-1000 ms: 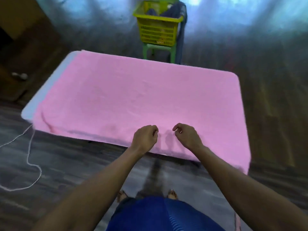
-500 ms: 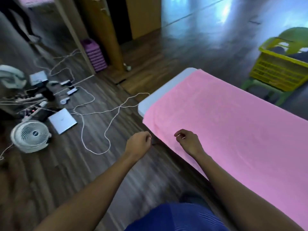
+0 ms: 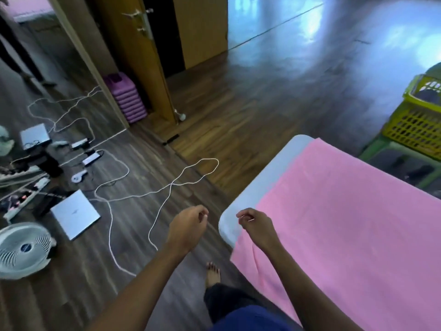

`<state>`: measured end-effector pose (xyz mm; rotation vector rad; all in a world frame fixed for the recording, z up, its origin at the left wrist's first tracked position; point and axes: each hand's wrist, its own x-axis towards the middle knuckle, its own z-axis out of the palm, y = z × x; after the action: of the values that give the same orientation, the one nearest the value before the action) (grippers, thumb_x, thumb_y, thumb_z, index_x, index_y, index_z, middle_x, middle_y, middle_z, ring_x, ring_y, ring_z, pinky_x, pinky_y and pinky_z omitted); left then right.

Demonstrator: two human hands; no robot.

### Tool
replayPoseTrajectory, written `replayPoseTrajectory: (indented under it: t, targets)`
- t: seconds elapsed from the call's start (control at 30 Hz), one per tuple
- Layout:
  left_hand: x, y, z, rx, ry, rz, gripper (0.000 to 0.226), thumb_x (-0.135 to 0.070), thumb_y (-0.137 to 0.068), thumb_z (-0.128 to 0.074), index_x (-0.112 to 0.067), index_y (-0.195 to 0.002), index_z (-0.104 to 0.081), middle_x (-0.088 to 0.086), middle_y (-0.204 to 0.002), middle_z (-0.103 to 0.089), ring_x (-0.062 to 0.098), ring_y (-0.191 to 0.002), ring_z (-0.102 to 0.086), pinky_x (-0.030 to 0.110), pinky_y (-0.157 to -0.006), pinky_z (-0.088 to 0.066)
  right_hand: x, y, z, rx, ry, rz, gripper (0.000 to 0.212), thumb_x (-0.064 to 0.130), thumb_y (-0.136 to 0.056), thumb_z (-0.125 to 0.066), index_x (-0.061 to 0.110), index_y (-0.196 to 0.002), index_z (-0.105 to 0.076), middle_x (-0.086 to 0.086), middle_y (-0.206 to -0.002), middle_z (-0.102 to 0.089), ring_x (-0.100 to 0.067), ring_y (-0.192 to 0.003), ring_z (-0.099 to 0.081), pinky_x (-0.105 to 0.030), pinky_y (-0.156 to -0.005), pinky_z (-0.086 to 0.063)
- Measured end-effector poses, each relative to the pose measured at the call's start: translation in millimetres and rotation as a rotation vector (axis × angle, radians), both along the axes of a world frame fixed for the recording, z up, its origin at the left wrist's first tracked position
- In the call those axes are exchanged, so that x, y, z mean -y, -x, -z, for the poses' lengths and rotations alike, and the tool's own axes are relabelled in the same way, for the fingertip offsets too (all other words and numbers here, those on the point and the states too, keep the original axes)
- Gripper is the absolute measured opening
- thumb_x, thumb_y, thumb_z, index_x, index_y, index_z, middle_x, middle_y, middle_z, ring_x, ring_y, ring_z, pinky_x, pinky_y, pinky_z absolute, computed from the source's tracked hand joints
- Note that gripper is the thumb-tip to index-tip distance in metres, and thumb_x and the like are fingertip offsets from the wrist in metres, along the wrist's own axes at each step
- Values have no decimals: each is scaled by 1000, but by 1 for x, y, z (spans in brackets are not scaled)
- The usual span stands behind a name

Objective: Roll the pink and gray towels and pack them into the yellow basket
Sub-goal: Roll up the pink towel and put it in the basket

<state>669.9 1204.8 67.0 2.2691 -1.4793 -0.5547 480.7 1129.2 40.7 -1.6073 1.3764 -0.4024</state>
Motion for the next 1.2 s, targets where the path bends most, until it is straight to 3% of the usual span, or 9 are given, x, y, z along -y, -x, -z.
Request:
replayPoseTrajectory:
  t: [0.2,0.3,0.4,0.57,0.8,0.97,1.2]
  targets:
    - [135,-63,-14,8,-19,213,20,-31,-83,-51,-26,-93,-68,-6,-88,-69,19,-84,-64,38,-76,-52,94,-53,-3,25,-14,186,15,18,-94,-57,28,-92,-68,10,-97,-68,-8,-90,-63,-20,-83,-51]
    - [192,-82,-18,1,-24,330,21,-31,-83,-50,-26,-93,-68,-5,-88,-69,20,-84,-64,38,-76,-52,128,-64,-7,30,-18,278,16,13,-92,-59,26,-89,-68,9,-87,-67,-9,-85,-64,-11,-72,-45]
    - [248,-91,-18,26,-38,457,16,-26,-88,-55,-26,-98,-68,-7,-94,-69,16,-90,-63,34,-79,-50,156,-70,-7,38,-23,409,19,10,-90,-60,27,-85,-68,9,-80,-67,-12,-81,-65,-10,-68,-41]
    - [336,-95,-6,26,-37,745,16,-25,-90,-55,-26,-99,-69,-10,-97,-69,11,-90,-63,29,-79,-48,179,-84,3,2,-55,666,16,12,-91,-59,24,-87,-69,8,-83,-68,-2,-77,-62,-2,-60,-37]
    - [427,-83,2,34,-90,1296,19,-21,-92,-52,-25,-102,-68,-10,-94,-67,9,-87,-63,24,-74,-48,163,-125,8,-41,-108,1202,13,14,-85,-63,21,-88,-73,6,-87,-71,-11,-81,-66,-28,-77,-49]
    - [457,-53,8,76,-79,1626,20,-20,-93,-51,-24,-103,-68,-9,-97,-66,10,-89,-61,24,-76,-47,127,-170,16,-17,-168,1568,14,13,-84,-62,23,-84,-71,9,-83,-69,-11,-77,-63,-18,-64,-42]
    - [462,19,35,157,-74,1957,17,-21,-93,-54,-21,-104,-68,-4,-100,-68,13,-88,-63,25,-74,-48,90,-197,50,-126,-241,1955,16,10,-87,-59,18,-96,-70,2,-92,-66,-14,-83,-59,-20,-67,-35]
